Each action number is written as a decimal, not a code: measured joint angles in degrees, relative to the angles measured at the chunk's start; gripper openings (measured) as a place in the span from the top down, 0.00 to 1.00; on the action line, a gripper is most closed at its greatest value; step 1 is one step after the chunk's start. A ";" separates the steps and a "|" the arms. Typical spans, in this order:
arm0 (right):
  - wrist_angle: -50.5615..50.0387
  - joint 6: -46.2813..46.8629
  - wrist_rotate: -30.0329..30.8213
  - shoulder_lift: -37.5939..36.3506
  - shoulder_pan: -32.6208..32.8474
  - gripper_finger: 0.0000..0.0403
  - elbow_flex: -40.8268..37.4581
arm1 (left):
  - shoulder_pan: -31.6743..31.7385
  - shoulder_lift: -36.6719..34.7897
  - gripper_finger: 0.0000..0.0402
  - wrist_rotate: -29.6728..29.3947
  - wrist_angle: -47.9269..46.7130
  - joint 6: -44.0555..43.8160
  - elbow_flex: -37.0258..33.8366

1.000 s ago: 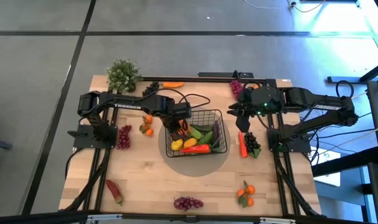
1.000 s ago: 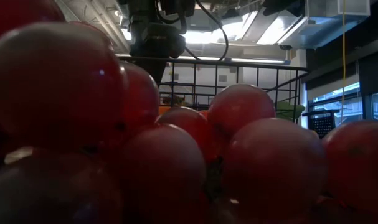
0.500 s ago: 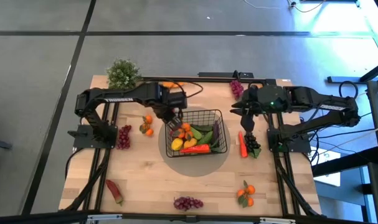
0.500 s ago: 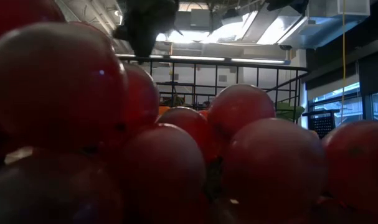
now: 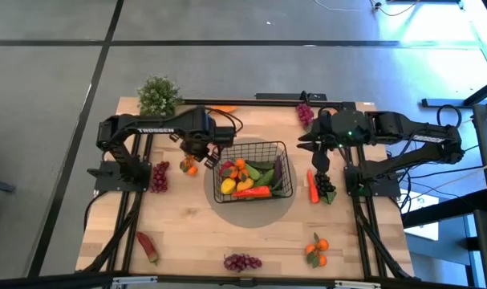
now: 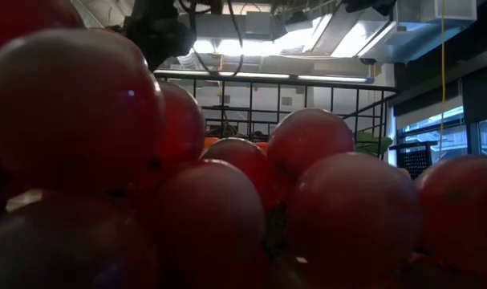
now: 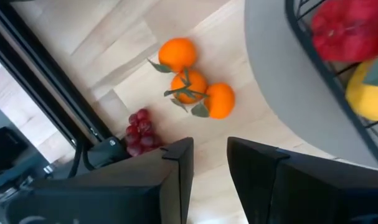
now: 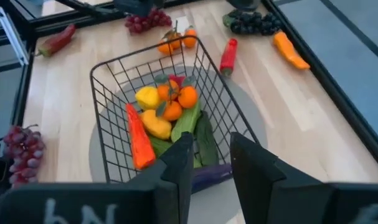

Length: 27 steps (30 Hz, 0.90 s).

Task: Build produce basket
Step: Put the top orange into the basket

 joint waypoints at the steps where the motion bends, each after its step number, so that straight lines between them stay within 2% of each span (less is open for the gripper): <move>1: -0.73 0.02 -0.59 -0.12 -0.41 0.76 0.00 | 0.00 0.00 0.79 0.00 0.02 0.00 -0.75; 8: -8.85 0.28 -5.07 -0.84 -5.00 0.76 0.00 | 1.08 0.00 0.79 1.96 -0.06 0.08 -4.68; 15: -15.24 1.86 -5.31 -1.26 -8.67 0.76 0.00 | 2.73 0.00 0.80 2.23 -0.04 0.87 -5.47; 27: -14.65 6.25 -6.82 -1.26 -12.69 0.76 0.00 | 8.19 0.00 0.79 3.52 0.11 22.46 -5.47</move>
